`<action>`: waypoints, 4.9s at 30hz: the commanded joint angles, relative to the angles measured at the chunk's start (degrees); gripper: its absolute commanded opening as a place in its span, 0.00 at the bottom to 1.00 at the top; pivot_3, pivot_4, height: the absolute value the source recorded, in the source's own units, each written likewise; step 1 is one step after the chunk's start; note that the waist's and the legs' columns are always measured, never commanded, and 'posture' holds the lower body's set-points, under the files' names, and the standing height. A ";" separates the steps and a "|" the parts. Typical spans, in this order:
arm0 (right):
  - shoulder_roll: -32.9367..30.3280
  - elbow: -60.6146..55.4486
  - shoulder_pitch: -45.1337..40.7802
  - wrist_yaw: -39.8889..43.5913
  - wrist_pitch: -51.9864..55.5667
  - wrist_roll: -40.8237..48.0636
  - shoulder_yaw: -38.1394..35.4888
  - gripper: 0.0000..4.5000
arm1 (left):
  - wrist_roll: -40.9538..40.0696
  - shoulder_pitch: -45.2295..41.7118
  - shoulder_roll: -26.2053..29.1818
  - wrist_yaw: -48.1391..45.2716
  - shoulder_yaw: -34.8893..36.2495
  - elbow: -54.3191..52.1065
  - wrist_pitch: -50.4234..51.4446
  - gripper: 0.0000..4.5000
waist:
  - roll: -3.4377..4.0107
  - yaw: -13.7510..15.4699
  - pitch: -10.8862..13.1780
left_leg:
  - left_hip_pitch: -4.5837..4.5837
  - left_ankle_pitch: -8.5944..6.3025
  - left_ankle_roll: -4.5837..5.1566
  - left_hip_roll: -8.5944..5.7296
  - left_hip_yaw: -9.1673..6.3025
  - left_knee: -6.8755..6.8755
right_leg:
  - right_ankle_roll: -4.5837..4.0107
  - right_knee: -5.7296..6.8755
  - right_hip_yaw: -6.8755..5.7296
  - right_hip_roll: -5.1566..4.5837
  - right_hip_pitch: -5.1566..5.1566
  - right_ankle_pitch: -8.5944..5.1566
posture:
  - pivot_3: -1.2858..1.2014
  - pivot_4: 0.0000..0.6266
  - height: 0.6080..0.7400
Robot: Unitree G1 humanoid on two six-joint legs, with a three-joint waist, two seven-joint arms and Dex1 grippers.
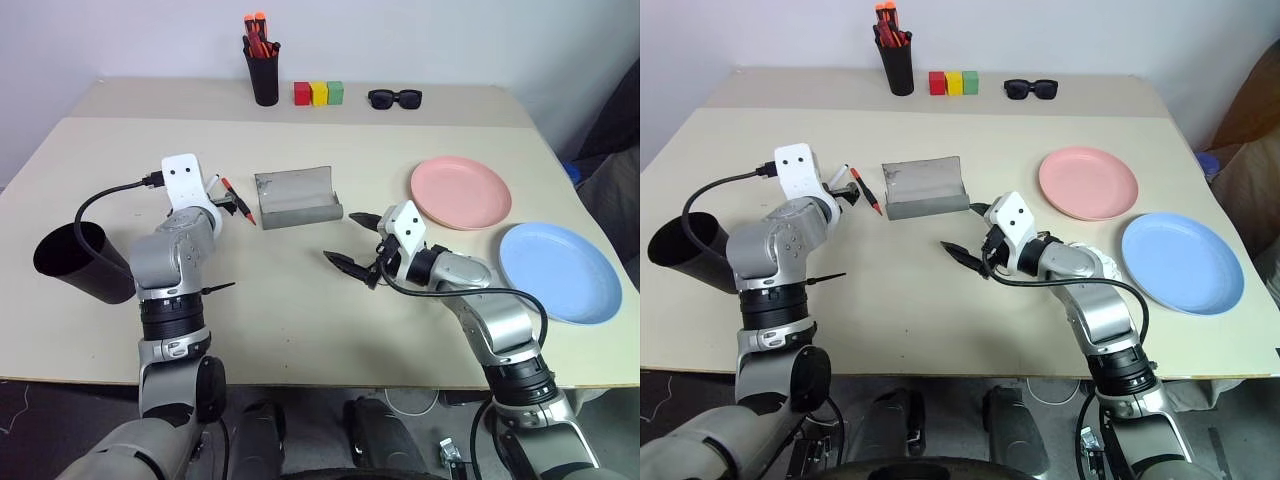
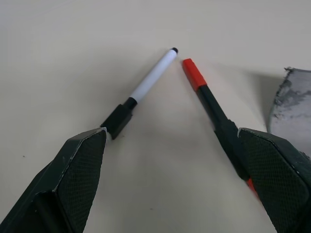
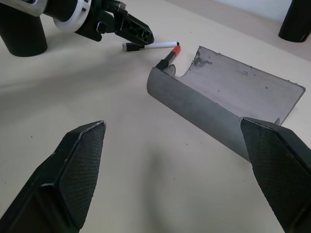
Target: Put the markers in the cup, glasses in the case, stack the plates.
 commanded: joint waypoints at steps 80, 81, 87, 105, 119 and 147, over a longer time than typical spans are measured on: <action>12.90 -0.47 -4.52 7.36 0.21 12.74 4.19 1.00 | 18.38 37.19 -0.66 5.26 7.45 -30.82 -49.34 0.00 | -0.28 -0.17 -0.18 | 0.07 0.03 -0.06 0.09 -0.01 0.02 | -0.04 0.02 -0.09 0.00 0.09 0.01 | 0.52 0.24 0.87; 12.86 -0.52 -4.51 7.30 0.27 12.79 4.17 1.00 | 18.44 37.21 -0.84 5.43 7.48 -30.68 -49.47 0.00 | -0.28 -0.17 -0.18 | 0.07 0.03 -0.06 0.10 -0.01 0.02 | -0.04 0.02 -0.09 0.00 0.09 0.01 | 0.52 0.24 0.87; 12.74 -0.74 -4.32 7.04 0.51 13.02 4.17 1.00 | 19.24 37.55 -1.78 6.33 7.49 -30.60 -49.29 0.23 | -0.28 -0.19 -0.18 | 0.07 0.03 -0.06 0.10 -0.01 0.01 | -0.04 0.02 -0.09 0.00 0.09 0.01 | 0.52 0.24 0.87; 14.01 0.80 -5.50 2.89 2.78 14.74 1.03 1.00 | 13.95 17.82 3.24 -3.85 -2.18 -28.29 -32.64 0.48 | -0.37 0.11 -0.23 | 0.00 0.03 -0.06 0.07 -0.06 0.05 | -0.05 -0.01 -0.16 0.00 0.10 0.01 | 0.52 0.24 0.87; 14.05 2.41 -6.41 -1.73 1.70 13.56 -1.20 1.00 | 9.06 -13.64 8.56 -3.03 3.30 28.03 -12.39 0.99 | -0.32 -0.89 -0.20 | -0.07 0.04 -0.06 0.06 -0.15 -0.11 | -0.02 -0.01 -0.19 0.04 -0.05 0.01 | 0.52 0.24 0.87; 8.56 -3.39 -3.10 0.81 5.57 16.80 -0.49 1.00 | 7.19 -15.88 10.33 -12.37 -4.61 32.03 -41.00 0.01 | -0.34 -0.09 -0.15 | -0.15 0.04 -0.08 0.05 -0.12 -0.10 | -0.02 -0.02 -0.25 0.00 -0.07 0.01 | 0.52 0.24 0.87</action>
